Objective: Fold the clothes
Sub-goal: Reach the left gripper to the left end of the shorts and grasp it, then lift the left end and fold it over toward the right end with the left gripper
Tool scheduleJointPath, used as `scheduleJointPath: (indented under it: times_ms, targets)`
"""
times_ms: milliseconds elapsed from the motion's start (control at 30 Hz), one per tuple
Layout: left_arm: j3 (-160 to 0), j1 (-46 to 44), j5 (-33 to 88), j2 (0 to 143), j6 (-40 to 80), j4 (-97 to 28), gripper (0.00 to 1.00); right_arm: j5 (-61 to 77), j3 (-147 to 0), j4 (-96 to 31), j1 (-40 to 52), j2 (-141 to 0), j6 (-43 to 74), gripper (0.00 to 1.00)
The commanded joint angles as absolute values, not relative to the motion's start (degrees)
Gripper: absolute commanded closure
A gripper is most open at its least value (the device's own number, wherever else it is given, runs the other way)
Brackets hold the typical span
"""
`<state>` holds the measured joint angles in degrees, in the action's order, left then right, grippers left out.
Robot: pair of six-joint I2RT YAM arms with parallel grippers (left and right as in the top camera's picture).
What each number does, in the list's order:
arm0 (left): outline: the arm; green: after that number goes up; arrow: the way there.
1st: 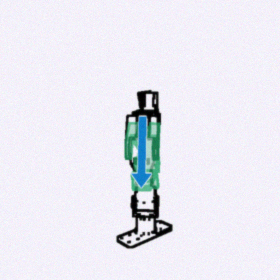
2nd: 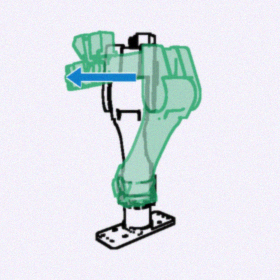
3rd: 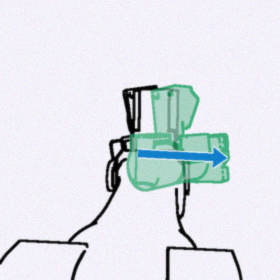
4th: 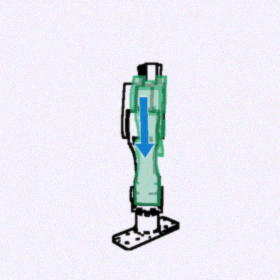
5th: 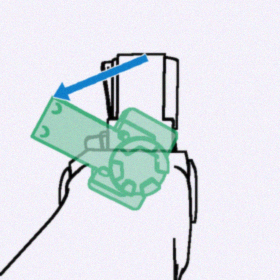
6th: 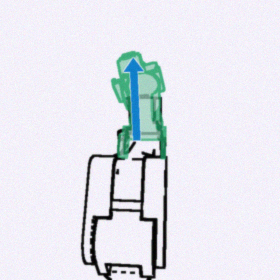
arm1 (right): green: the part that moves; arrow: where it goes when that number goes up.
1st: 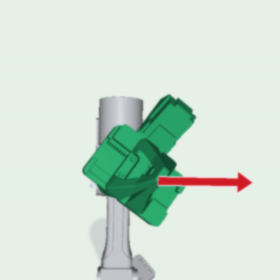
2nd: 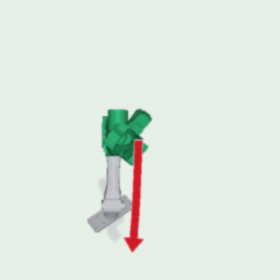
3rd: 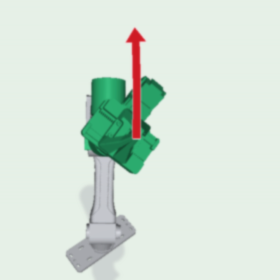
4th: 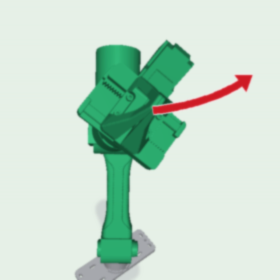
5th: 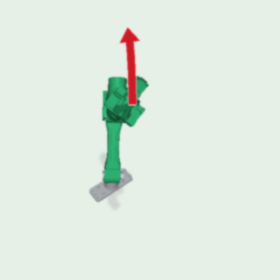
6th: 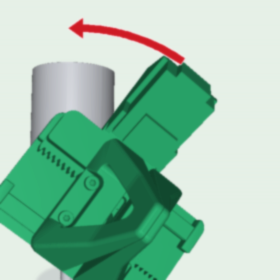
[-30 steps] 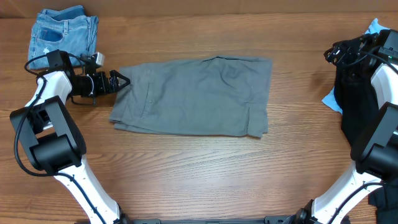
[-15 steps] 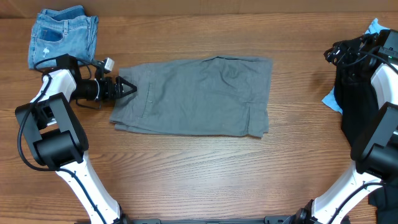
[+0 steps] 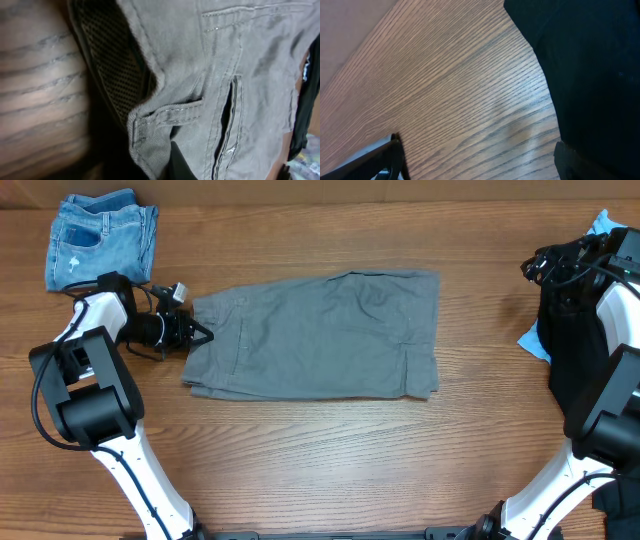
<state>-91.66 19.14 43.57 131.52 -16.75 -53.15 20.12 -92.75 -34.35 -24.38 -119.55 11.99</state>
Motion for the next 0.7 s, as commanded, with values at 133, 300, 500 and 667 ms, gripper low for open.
scheduleJointPath:
  times_ms: [133, 300, 500, 667]
  targets:
    - [-103.1, 22.6, 32.9, 133.1, -10.7, -61.9, 0.96, 20.0, -94.0, -34.1, -24.3, -119.6, 12.0, 0.00]
    - [-115.8, 23.4, 23.2, 133.1, -6.9, -71.9, 0.96, 20.0, -94.0, -34.1, -24.3, -119.6, 12.0, 0.00]
    - [-130.7, 22.7, 18.6, 133.1, -4.6, -82.6, 0.96, 20.0, -94.0, -34.1, -24.3, -119.6, 12.0, 0.00]
    - [-140.8, 21.0, 18.6, 133.1, -3.6, -89.2, 0.96, 20.0, -94.0, -34.1, -24.3, -119.6, 12.0, 0.00]
